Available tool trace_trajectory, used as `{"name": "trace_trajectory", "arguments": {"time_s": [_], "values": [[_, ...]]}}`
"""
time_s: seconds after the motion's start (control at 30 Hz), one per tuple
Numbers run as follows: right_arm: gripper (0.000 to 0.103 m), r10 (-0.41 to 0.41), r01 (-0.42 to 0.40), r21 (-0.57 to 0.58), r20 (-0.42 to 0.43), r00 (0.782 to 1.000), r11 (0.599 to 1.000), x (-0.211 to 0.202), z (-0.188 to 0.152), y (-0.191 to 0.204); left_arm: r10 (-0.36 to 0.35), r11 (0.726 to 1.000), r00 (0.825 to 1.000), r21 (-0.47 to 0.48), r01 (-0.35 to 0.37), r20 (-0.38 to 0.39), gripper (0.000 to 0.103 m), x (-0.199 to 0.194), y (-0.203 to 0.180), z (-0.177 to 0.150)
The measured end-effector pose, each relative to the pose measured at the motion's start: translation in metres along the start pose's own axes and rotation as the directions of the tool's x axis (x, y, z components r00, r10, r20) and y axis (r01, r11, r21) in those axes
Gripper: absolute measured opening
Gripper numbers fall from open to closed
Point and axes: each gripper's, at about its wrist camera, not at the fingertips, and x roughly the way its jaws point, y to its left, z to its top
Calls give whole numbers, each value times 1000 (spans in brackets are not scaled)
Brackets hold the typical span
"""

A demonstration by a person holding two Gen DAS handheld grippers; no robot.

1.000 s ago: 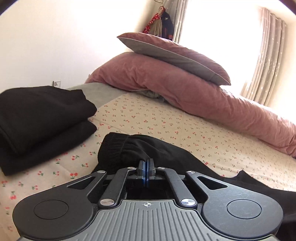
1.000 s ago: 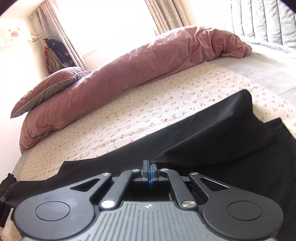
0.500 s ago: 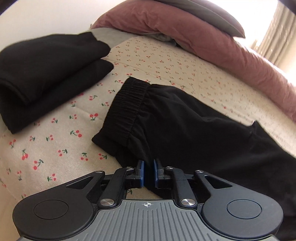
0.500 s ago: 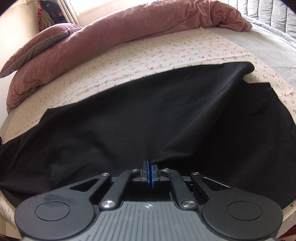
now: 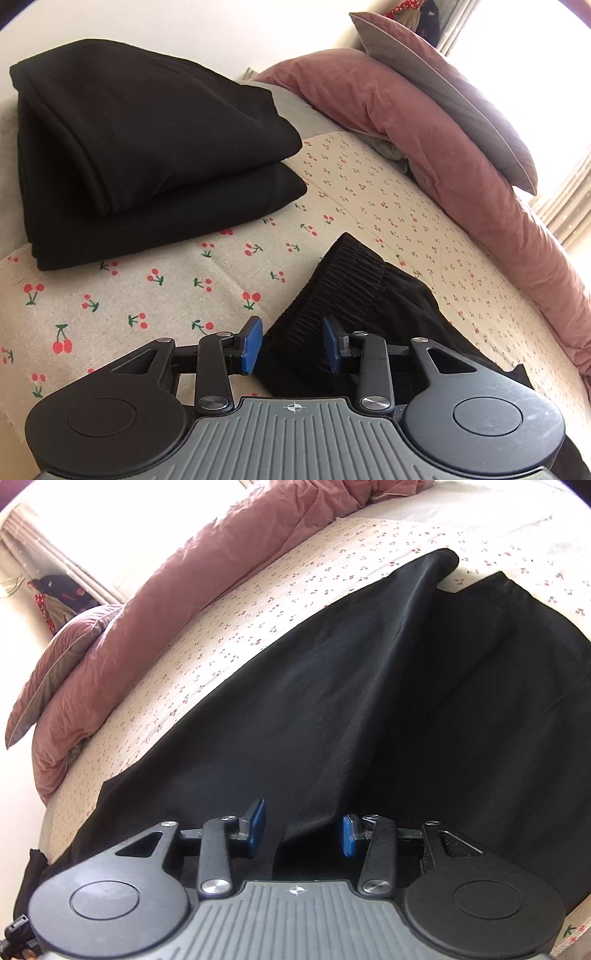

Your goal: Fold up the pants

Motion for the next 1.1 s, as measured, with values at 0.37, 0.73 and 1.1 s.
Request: {"name": "trace_trajectory", "arguments": {"time_s": [0.37, 0.73, 1.1], "values": [[3, 12, -4, -79, 97, 995, 997, -20, 1, 13, 129, 976, 983, 157, -149, 133, 0, -26, -28, 3], [3, -28, 40, -134, 85, 996, 990, -30, -2, 14, 67, 996, 998, 55, -66, -3, 11, -21, -4, 4], [4, -41, 49, -143, 58, 997, 988, -21, -2, 19, -61, 987, 993, -153, 45, -101, 38, -2, 7, -4]]}}
